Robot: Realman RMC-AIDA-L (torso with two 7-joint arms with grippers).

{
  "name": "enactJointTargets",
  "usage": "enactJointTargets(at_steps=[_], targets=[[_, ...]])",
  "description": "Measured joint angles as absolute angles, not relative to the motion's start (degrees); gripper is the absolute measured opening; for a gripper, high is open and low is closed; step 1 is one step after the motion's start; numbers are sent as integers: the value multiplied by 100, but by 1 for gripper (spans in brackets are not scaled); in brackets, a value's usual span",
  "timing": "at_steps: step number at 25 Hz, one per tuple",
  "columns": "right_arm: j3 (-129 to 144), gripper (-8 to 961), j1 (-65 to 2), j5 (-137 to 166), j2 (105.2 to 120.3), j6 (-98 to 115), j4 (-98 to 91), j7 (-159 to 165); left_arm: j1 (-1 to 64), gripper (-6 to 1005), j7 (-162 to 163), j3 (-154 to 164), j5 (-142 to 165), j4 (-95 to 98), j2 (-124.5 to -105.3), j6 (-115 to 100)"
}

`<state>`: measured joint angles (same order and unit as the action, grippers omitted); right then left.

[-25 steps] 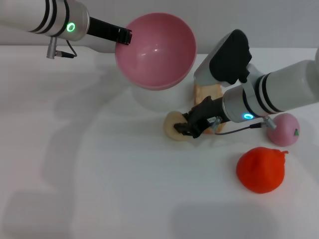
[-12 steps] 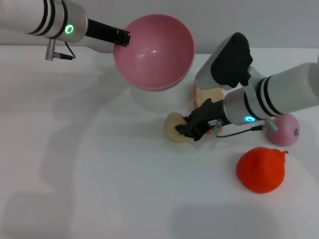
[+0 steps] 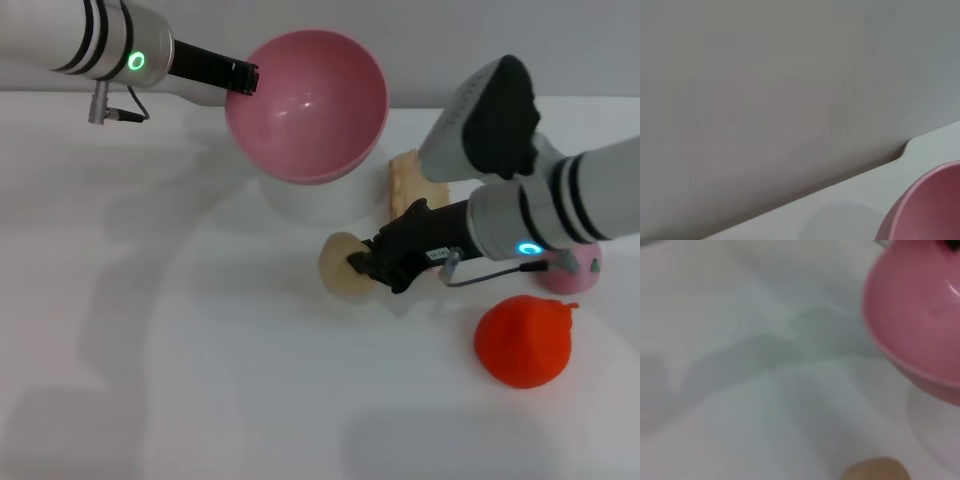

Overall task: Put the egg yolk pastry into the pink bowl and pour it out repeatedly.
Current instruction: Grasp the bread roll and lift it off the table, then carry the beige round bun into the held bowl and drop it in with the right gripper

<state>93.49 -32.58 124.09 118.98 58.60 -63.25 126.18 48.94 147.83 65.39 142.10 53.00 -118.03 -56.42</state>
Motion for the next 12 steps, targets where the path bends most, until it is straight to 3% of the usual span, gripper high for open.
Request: enactJointTargets(at_steps=[7,12], targets=[[9312,98,-2376,12427,11908,6384,-8231,12580,4865,45,14798,6638,14211,5235,-11803,-5633],[9242,93,-2103,12590,11929,6483,-9062,12547,4815,45,14830,6814,14201,5269,-11816,-5672]])
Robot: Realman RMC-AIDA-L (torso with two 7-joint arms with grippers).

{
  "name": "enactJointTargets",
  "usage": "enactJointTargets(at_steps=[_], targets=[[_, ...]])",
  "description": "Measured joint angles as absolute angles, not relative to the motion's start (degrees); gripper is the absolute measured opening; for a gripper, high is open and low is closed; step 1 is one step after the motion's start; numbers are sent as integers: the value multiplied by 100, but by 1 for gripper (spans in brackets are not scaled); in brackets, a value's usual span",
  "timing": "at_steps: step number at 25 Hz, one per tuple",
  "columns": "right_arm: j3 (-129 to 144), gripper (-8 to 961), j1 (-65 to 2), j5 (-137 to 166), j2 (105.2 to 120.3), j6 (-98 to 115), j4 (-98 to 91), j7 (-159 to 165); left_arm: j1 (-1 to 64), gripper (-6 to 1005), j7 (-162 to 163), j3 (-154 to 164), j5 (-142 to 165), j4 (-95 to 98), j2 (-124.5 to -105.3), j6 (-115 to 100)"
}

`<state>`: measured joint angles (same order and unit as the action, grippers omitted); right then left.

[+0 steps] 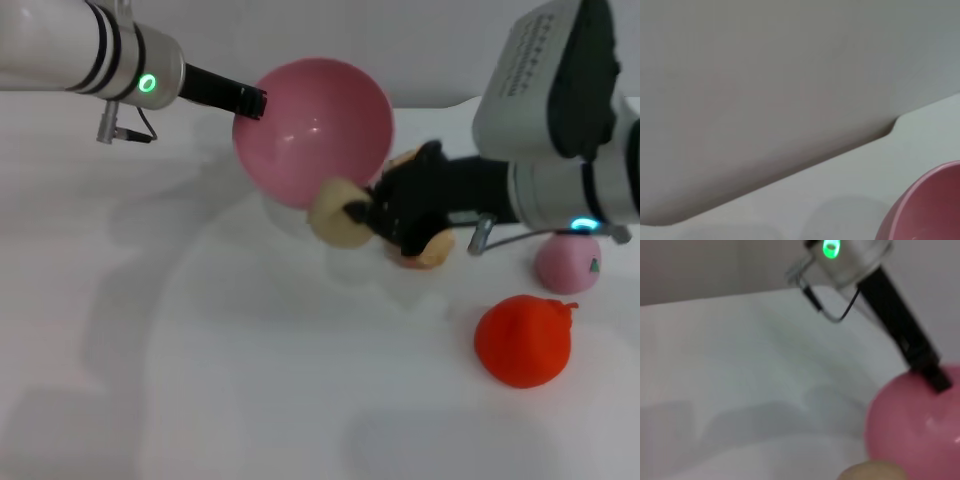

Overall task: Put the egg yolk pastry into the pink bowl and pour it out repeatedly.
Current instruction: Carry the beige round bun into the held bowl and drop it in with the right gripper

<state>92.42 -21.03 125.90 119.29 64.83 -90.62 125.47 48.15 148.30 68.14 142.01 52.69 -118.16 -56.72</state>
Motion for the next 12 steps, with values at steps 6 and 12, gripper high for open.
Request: enactJointTargets(at_steps=[6,12], targets=[[9016,84,-1997,12648,11943,6413,-9519,12555,4790,45,14856,6965,14146,5252,-11820,-5745],[8964,76,-2014,12629,11944,6089,-9381,12552,4766,45,14868,7079,14134,5243,-11827,-5947]])
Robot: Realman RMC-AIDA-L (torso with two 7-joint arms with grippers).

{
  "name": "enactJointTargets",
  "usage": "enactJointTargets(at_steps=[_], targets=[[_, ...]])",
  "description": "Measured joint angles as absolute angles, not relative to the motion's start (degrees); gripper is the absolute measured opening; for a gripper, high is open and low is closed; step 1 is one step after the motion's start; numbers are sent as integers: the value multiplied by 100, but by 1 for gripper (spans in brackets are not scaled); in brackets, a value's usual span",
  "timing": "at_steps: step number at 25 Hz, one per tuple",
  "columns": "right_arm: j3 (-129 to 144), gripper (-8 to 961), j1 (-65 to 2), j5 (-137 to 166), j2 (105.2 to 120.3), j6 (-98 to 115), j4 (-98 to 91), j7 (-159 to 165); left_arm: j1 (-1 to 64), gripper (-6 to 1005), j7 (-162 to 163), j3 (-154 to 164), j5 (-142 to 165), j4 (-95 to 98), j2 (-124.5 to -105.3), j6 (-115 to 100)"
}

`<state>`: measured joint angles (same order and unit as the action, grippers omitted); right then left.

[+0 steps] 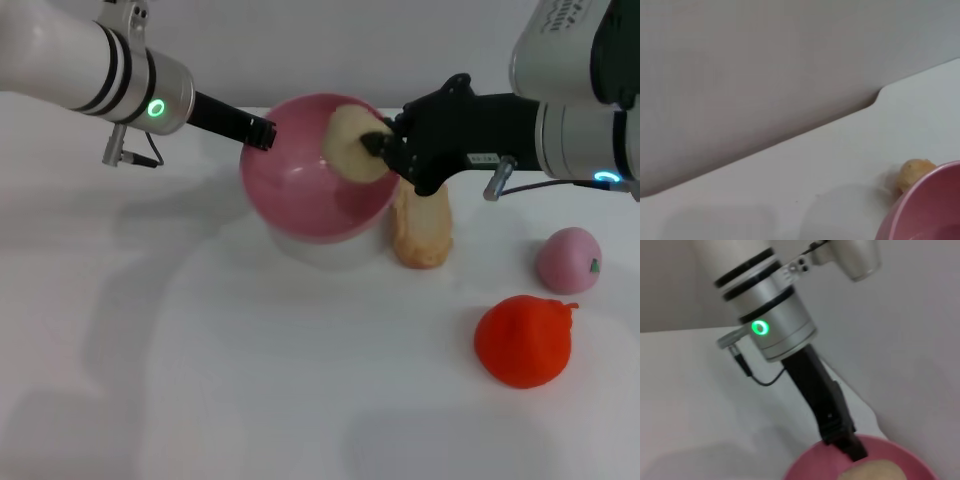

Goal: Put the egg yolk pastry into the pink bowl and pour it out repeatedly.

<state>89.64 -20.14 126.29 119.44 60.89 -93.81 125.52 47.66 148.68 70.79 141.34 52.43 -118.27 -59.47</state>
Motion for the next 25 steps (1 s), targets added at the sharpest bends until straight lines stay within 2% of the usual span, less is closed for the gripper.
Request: enactJointTargets(at_steps=[15,22,25], targets=[[9257,115,-1893,12652,11922,5143,-8897,12394,4702,44,14863,7399,13839,5294,-11838,-6013],[8796,418,-1589,12281,11952,4934,-9068,12409,4701,44,14837,7518,13800,5303,-11842,-5930],[8021,541,-1359,10932,11899,5052,-8844,12054,4578,44,14859,8052,13798,5445,-11843,-5510]])
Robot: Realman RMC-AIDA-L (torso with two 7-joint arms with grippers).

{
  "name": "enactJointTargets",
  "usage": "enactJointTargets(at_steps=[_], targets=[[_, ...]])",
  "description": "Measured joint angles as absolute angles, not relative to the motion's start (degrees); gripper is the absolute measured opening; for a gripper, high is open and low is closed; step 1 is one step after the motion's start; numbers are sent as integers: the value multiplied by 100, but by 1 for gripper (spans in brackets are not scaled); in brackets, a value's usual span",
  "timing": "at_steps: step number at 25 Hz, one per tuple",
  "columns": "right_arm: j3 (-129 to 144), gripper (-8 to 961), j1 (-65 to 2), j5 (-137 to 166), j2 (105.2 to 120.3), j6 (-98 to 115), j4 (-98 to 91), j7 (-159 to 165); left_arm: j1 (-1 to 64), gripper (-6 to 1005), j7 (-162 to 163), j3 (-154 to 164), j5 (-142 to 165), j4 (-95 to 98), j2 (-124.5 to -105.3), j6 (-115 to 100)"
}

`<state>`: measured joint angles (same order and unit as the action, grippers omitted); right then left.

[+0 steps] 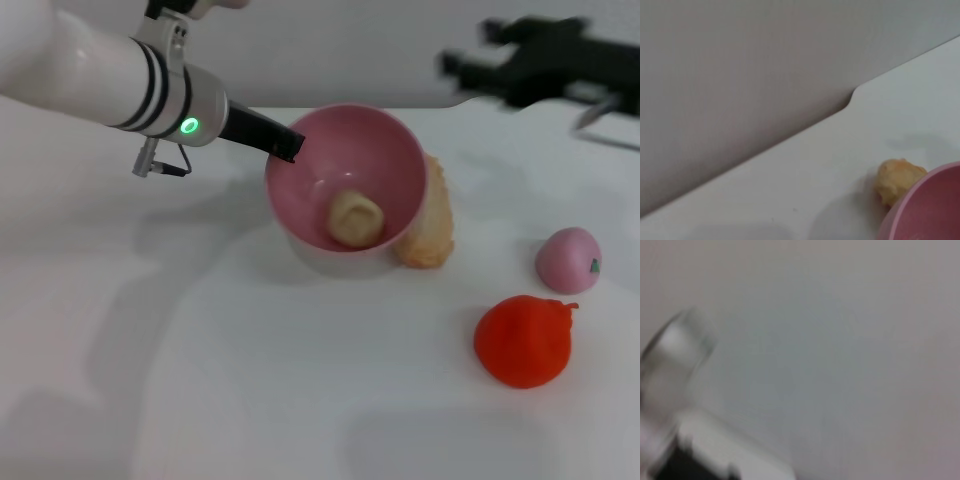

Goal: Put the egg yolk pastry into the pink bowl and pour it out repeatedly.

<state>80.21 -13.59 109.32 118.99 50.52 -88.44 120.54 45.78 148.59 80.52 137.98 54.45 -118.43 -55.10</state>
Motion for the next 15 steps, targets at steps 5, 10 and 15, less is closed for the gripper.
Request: enactJointTargets(at_steps=[5,10,15], targets=[[6617,626,-1028,7455,11878,6106,-7455,9900,4431,44,14843,8656,13808,5614,-11844,-4887],[5125,626,-1031,5185,11865,8266,-5175,7807,4247,44,14811,9371,13833,5847,-11841,-4299],[3839,625,-1012,4936,11869,9206,-3852,6993,4114,44,14802,9904,13947,5943,-11840,-3568]])
